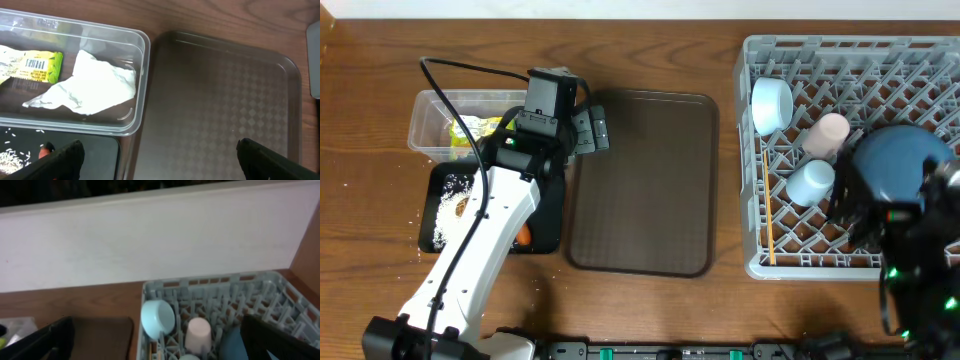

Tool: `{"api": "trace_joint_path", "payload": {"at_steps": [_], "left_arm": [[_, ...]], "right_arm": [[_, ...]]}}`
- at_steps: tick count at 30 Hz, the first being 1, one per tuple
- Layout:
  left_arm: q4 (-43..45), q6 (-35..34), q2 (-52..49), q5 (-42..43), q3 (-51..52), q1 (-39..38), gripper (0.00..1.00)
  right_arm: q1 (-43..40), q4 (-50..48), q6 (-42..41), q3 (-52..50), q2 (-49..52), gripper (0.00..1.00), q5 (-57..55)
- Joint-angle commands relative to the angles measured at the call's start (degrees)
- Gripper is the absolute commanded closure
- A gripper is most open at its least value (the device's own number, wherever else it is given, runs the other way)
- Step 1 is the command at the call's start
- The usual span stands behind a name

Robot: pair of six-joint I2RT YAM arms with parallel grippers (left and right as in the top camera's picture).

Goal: Sort waste into correct bins and load items into the dishwasher rack

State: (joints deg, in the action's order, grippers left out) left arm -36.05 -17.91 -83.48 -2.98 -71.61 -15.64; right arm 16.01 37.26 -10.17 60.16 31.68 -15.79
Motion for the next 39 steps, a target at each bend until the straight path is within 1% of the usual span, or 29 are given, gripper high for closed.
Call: {"api": "trace_joint_path", "payload": {"at_steps": [1, 3, 9, 15, 19, 25, 30, 33, 36, 39], "left_arm": [[-0.20, 0.74, -0.11, -0.02, -0.50, -0.09, 0.02], [-0.20, 0.74, -0.11, -0.02, -0.50, -0.09, 0.02], [-0.20, 0.74, -0.11, -0.02, -0.50, -0.09, 0.02], [-0.20, 0.74, -0.11, -0.02, -0.50, -0.09, 0.02], [-0.20, 0.74, -0.11, -0.02, -0.50, -0.09, 0.02], [-0.20, 0.74, -0.11, -0.02, -0.50, -0.09, 0.02], [-0.20, 0.74, -0.11, -0.02, -0.50, -0.09, 0.02], [-0.20, 0.74, -0.11, -0.02, -0.50, -0.09, 0.02], [-0.20, 0.74, -0.11, -0.02, -0.50, -0.09, 0.02], [-0.20, 0.74, -0.11, -0.02, -0.50, -0.09, 0.02]], "right_arm": [[-0.50, -2.97, 0.63, -8.90, -5.27, 0.01, -2.27], [-0.68, -7.04, 0.61, -15.85, -9.66, 0.01, -2.45], [-0.72, -17.68, -1.22, -30.51, -17.51, 0.01, -1.55], [-0.74, -33.29, -1.79, -42.58, -20.96, 0.01, -1.57], [-0.74, -40.06, -1.81, -48.78, -22.86, 0.01, -1.55], [-0.94, -44.46, -1.81, -55.60, -26.93, 0.01, -1.01], [-2.75, -43.98, -1.81, -59.91, -31.47, 0.01, 2.80], [-3.69, -43.41, -1.49, -59.84, -31.36, 0.01, 3.98], [-4.63, -43.19, 0.90, -59.84, -31.36, 0.01, 5.35], [-6.58, -42.25, 4.70, -59.84, -31.39, 0.01, 9.38]]}}
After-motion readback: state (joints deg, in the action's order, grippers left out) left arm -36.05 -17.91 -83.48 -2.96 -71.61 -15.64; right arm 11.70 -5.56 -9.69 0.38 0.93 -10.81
